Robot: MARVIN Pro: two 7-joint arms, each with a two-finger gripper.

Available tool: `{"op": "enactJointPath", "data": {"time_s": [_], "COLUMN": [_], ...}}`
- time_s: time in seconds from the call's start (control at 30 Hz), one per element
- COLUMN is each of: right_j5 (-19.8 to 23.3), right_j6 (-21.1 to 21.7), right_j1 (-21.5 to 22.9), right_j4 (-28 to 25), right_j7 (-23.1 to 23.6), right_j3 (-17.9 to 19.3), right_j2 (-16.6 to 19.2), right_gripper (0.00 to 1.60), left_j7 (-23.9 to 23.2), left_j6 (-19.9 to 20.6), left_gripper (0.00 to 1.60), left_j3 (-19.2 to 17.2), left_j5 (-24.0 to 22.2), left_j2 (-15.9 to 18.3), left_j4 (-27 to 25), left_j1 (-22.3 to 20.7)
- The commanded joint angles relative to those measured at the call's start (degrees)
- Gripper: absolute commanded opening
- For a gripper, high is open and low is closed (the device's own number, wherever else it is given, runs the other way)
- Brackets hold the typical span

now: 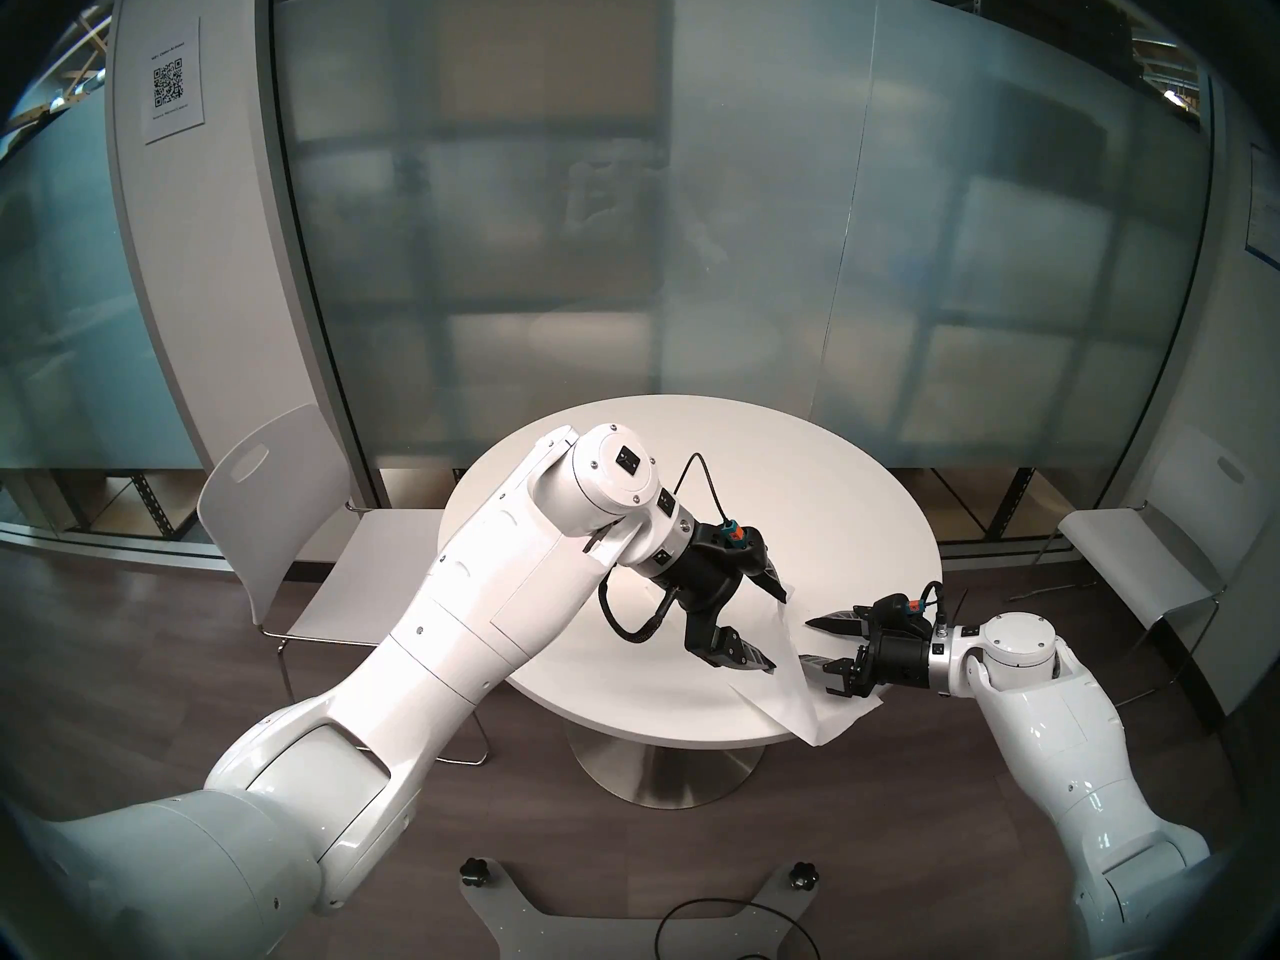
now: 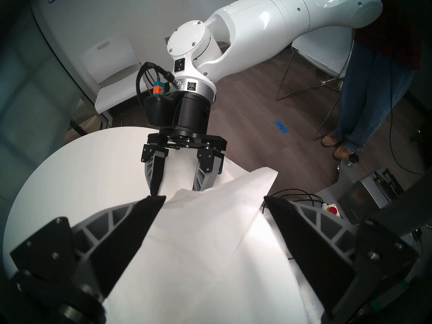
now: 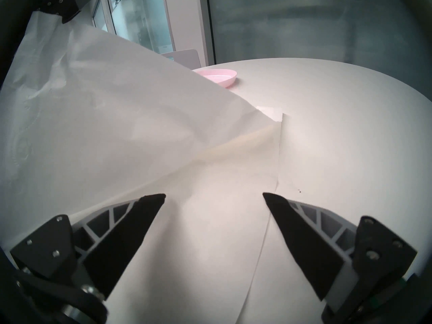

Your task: Fold the napkin in half twice and place it beside the plate

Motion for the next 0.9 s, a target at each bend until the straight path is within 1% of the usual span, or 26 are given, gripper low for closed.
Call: {"op": "enactJointPath", "data": {"time_s": [0.0,0.17,0.23,0.37,0.5,0.57,0.7,0.87], "right_j5": [-0.46,-0.67,-0.59,-0.62,-0.67,-0.7,-0.72,-1.09], "right_j6": [-0.23,-0.39,-0.22,-0.25,-0.19,-0.12,0.14,0.14], "right_j1": [1.77,1.9,1.88,2.02,2.11,2.13,2.07,2.4], "right_j4": [0.29,0.89,0.74,0.94,1.02,0.93,0.62,1.09], "right_j7": [0.23,0.34,0.27,0.19,0.11,0.14,0.31,0.41], "right_j3": [-0.74,-1.16,-1.15,-1.15,-1.01,-0.96,-0.88,-1.43], "right_j2": [-0.34,-0.51,-0.54,-0.55,-0.56,-0.52,-0.56,-1.03], "right_gripper": [1.6,1.6,1.6,1.6,1.6,1.6,1.6,1.6], "left_j7": [-0.05,-0.05,0.13,0.25,0.09,-0.23,-0.58,-0.5], "left_j6": [-0.1,-0.1,-0.66,-0.51,-0.13,0.28,0.74,1.1], "left_gripper": [1.6,1.6,1.6,1.6,1.6,1.6,1.6,1.6], "left_j3": [-0.22,-0.22,-0.11,-0.34,-1.16,-2.33,-3.17,-4.01], "left_j5": [-0.14,-0.14,0.01,-0.16,-0.7,-1.83,-2.18,-2.18], "left_j2": [-0.31,-0.31,0.01,0.1,0.1,-0.15,-0.02,0.36], "left_j4": [-0.52,-0.52,-1.38,-1.95,-2.67,-3.06,-3.98,-3.68], "left_j1": [-0.67,-0.67,-0.33,0.02,-0.17,-0.29,-0.89,-0.4]}}
